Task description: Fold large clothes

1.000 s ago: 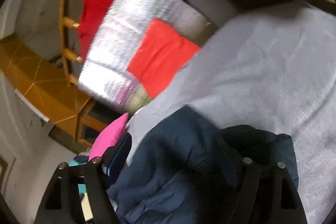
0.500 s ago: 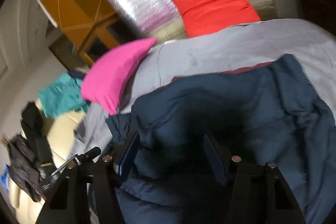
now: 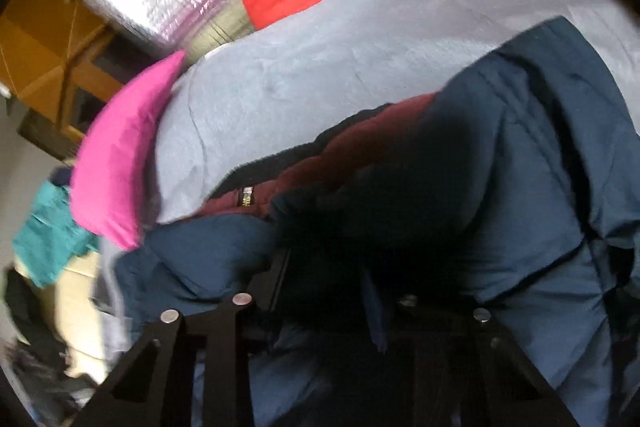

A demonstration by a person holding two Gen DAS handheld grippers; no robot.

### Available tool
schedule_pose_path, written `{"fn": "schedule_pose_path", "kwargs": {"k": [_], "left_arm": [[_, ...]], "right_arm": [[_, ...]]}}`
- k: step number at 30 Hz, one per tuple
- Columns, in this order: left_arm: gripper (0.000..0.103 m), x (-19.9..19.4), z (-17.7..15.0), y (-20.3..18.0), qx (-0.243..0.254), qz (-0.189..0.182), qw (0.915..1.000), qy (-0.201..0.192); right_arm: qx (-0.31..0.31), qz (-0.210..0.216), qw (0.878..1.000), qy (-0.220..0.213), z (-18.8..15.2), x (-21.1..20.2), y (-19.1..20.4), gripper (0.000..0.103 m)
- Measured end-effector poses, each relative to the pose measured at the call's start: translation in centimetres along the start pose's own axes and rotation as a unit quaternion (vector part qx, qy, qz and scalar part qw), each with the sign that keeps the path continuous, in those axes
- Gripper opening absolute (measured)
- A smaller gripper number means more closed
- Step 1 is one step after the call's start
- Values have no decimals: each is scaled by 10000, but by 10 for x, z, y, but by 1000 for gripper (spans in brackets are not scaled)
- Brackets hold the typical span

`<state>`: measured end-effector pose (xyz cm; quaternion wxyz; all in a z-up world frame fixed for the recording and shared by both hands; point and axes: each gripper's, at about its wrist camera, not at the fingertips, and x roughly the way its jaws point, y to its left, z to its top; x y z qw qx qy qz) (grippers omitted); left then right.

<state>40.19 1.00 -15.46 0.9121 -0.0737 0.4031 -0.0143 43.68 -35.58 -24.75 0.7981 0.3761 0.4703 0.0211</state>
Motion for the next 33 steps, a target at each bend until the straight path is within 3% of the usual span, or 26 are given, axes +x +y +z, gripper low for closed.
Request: {"fn": "schedule_pose_path", "kwargs": {"k": [2, 4, 5, 7, 10, 13, 18, 20, 21, 23, 27, 33], "left_arm": [[95, 2, -1, 3, -39, -18, 9999, 141], [95, 2, -2, 7, -108, -57, 9998, 155], [95, 2, -2, 9, -136, -65, 9998, 157], [95, 1, -2, 10, -134, -60, 9998, 161], [95, 7, -3, 11, -66, 68, 9996, 251], [95, 7, -5, 8, 73, 69, 9996, 280], [95, -7, -9, -4, 745, 229, 9969, -51], [95, -15, -11, -8, 1000, 302, 9942, -261], [95, -22, -13, -11, 1142, 322, 9921, -411], [95, -35, -16, -15, 1369, 272, 9880, -668], [95, -54, -23, -21, 1567, 127, 9830, -951], [95, -61, -27, -31, 1712, 76, 9799, -1019]], "right_arm": [[151, 244, 9981, -552, -2, -34, -11, 46], [74, -6, 9934, -1145, -2, -65, -22, 63], [38, -75, 9924, -1231, 1, -74, -29, 64], [86, -126, 9968, -787, 10, -68, -48, 60], [392, -537, 9968, -454, 12, -55, -84, 26], [704, -464, 9954, -465, 10, -56, -101, 23], [366, -891, 9924, -771, -17, -87, -80, 34], [137, -839, 9911, -1020, -35, -111, -75, 69], [71, -882, 9897, -1121, -44, -121, -71, 74], [-89, -1004, 9872, -1240, -63, -130, -66, 75], [-222, -1394, 9855, -943, -80, -115, -75, 66], [-171, -1396, 9851, -988, -84, -112, -81, 66]]}}
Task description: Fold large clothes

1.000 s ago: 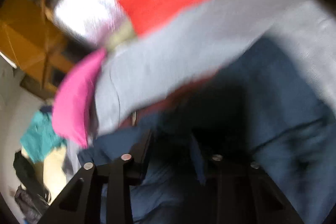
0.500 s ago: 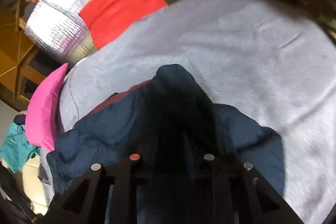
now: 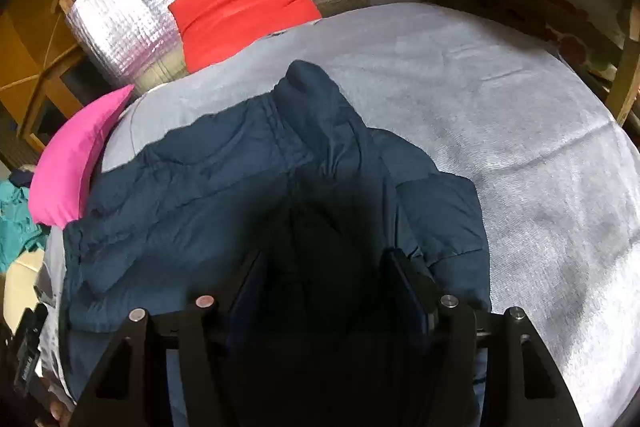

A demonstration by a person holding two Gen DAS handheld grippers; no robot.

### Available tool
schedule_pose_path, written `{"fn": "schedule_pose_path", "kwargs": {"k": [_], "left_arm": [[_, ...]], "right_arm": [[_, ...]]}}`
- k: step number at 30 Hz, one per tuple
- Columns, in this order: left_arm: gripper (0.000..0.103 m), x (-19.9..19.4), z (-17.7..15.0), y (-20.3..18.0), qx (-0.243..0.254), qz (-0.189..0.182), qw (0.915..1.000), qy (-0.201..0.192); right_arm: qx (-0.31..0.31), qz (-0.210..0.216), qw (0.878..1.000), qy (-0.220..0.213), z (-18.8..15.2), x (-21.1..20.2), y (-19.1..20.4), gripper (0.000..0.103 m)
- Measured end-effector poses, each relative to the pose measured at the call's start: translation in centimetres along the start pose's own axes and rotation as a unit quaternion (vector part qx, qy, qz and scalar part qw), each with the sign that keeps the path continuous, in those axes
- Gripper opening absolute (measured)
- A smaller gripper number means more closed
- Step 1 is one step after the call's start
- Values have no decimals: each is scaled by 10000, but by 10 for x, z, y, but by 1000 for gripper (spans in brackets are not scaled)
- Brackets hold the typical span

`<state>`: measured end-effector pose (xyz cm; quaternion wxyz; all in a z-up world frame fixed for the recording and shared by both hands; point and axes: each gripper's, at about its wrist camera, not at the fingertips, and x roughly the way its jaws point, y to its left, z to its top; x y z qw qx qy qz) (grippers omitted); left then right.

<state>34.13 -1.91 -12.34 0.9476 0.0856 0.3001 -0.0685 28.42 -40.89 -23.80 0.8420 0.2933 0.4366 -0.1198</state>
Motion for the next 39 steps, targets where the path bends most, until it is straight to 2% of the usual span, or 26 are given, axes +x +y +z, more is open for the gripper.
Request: {"fn": "schedule_pose_path", "kwargs": {"k": [3, 7, 12, 16, 19, 21, 25, 27, 29, 31, 33, 35, 37, 39], "left_arm": [[95, 2, 1, -2, 5, 4, 10000, 28], [95, 3, 2, -2, -88, 10, 9999, 59], [95, 5, 1, -1, -133, 46, 9998, 110], [95, 6, 0, -1, -127, 67, 9998, 128], [95, 7, 0, 0, -125, 87, 9998, 130], [95, 8, -1, 0, -129, 116, 9997, 150], [95, 10, -1, 0, -115, 134, 9997, 178], [95, 11, -3, -1, -73, 160, 9996, 199], [95, 13, -4, -3, -22, 186, 9995, 238], [95, 19, -6, -5, 25, 213, 9991, 357], [95, 32, -12, -7, 93, 291, 9969, 720], [95, 47, -18, -4, 11, 210, 9935, 1115], [95, 49, -17, 4, -252, 81, 9924, 1202], [95, 44, -13, 14, -503, 24, 9922, 1136]], "right_arm": [[70, 111, 9998, -170, 1, -9, 2, 66], [-168, 374, 9988, -254, 1, -16, 19, 67], [-131, 266, 9995, 120, -1, 7, 20, 68], [-66, 271, 9996, 96, 2, 7, 20, 67], [42, 315, 9992, -226, 5, -9, 20, 68], [-64, 403, 9973, -605, 7, -23, 26, 68], [-306, 884, 9913, -928, 4, -36, 47, 68], [-503, 985, 9909, -766, 0, -30, 59, 65], [-601, 1034, 9924, -291, -5, -10, 68, 57], [-610, 877, 9941, 169, -11, 11, 70, 57], [-619, 830, 9944, 204, -14, 16, 71, 57], [-497, 989, 9937, 159, -11, 7, 69, 57], [-353, 1160, 9926, 31, -8, 1, 59, 57], [-169, 1104, 9935, -239, -3, -11, 46, 57]]}}
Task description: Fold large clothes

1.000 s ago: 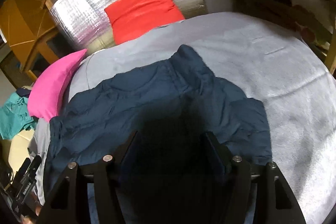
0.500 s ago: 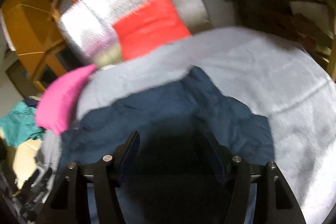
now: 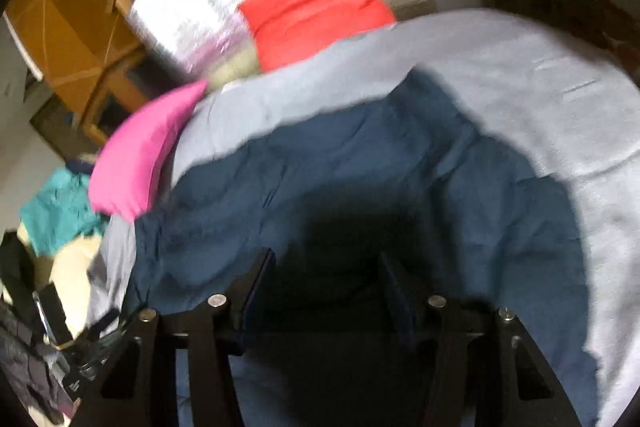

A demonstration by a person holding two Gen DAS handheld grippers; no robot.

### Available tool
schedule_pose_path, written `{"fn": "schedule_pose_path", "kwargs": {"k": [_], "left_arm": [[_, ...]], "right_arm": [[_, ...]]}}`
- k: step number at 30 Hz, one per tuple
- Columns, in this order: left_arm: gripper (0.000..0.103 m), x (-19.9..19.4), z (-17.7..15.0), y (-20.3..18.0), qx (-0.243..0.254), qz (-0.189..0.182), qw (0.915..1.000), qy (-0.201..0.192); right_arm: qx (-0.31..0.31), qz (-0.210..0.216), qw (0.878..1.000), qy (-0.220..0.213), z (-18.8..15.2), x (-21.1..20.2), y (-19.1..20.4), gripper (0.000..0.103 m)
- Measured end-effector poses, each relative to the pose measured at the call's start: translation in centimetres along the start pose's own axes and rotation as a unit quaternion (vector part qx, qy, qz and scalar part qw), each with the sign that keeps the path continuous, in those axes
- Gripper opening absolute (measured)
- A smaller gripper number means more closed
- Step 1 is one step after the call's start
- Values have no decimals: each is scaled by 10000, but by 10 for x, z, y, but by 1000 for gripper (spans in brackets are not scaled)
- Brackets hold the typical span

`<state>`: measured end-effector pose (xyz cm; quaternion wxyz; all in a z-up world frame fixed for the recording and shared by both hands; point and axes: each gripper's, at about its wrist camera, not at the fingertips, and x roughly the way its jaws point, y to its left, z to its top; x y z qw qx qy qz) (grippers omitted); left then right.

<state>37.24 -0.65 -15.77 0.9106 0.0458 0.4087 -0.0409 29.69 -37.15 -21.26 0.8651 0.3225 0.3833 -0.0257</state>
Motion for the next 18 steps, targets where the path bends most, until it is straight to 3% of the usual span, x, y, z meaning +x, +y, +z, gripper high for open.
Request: {"fn": "schedule_pose_path", "kwargs": {"k": [5, 8, 12, 18], "left_arm": [[95, -6, 3, 18, -360, 8, 9993, -128], [95, 8, -1, 17, -256, -7, 9995, 209], [95, 25, -9, 19, -420, -51, 9975, 562], [95, 3, -3, 12, -289, 70, 9995, 71]], "right_arm": [[782, 283, 9958, -393, 15, -31, -47, 58], [867, 170, 9960, -130, 14, -30, -60, 57], [1039, 6, 9932, 516, 8, -1, -71, 48], [884, 192, 9959, 75, 15, -21, -66, 48]]}}
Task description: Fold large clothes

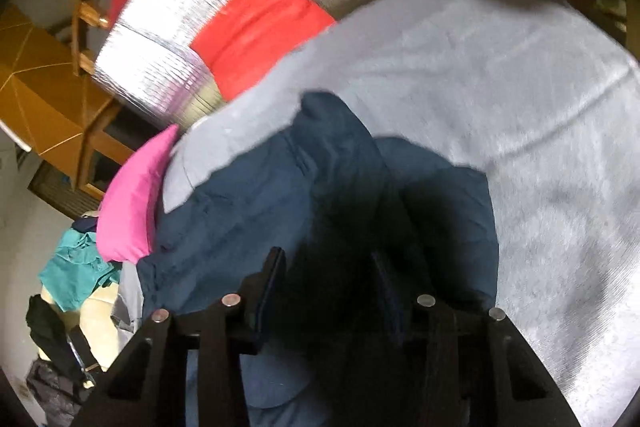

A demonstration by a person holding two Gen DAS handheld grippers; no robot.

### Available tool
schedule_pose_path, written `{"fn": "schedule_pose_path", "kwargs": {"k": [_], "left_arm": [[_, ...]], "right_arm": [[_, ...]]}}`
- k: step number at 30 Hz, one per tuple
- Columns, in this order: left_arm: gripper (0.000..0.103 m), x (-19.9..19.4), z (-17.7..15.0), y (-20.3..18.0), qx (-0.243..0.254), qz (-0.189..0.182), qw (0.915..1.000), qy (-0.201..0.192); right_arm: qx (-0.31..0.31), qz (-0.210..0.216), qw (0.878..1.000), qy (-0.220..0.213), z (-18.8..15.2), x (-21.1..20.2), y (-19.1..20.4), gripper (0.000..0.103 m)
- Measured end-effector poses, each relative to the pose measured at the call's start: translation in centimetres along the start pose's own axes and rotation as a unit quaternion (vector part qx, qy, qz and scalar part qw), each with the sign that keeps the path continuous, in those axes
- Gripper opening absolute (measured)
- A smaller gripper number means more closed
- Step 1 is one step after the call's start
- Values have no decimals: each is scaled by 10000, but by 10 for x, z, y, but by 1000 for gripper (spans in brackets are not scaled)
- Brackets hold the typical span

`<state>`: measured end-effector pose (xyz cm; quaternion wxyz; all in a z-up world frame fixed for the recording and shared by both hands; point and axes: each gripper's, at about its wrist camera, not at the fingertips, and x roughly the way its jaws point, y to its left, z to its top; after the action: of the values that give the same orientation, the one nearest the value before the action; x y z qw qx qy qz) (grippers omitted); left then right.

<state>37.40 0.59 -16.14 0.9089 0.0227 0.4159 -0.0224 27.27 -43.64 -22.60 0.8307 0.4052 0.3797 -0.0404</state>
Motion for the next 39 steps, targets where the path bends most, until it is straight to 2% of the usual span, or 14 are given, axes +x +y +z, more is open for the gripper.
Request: {"fn": "schedule_pose_path", "kwargs": {"k": [3, 5, 7, 9, 11, 14, 16, 19, 24, 28, 32, 35, 39], "left_arm": [[95, -12, 2, -4, 120, 79, 9995, -291], [95, -19, 4, -6, 179, 132, 9986, -476], [95, -24, 6, -8, 218, 158, 9980, -580], [95, -26, 7, -10, 276, 197, 9971, -676], [95, -29, 7, -12, 333, 238, 9966, -722], [95, -30, 7, -14, 386, 285, 9959, -762], [95, -32, 6, -15, 391, 306, 9958, -767], [95, -32, 6, -17, 383, 323, 9957, -778], [95, -32, 7, -17, 412, 342, 9954, -794], [95, -31, 9, -15, 369, 328, 9957, -788], [95, -30, 10, -15, 429, 329, 9954, -789], [95, -30, 9, -15, 486, 362, 9950, -798], [95, -29, 8, -13, 483, 326, 9957, -718]], "right_arm": [[-193, 132, 9996, -155, -1, -9, 7, 48], [-253, 173, 9995, -62, -3, -3, 12, 48], [-285, 49, 9993, 239, -8, 14, 14, 48], [-363, -297, 9979, 456, -13, 28, 14, 48], [-458, -403, 9972, 442, -14, 31, 17, 48], [-414, -337, 9982, 273, -13, 22, 20, 48], [-725, -400, 9965, 116, -12, 17, 35, 48], [-1227, -139, 9923, -86, -10, 17, 71, 48], [-1700, -110, 9851, 224, -4, 63, 135, 48], [-1606, -220, 9835, 801, -2, 114, 159, 48], [-1457, -648, 9808, 1118, 2, 160, 155, 49], [-1247, -467, 9843, 1157, 8, 155, 149, 49], [-1223, -222, 9881, 907, 5, 121, 141, 50]]}}
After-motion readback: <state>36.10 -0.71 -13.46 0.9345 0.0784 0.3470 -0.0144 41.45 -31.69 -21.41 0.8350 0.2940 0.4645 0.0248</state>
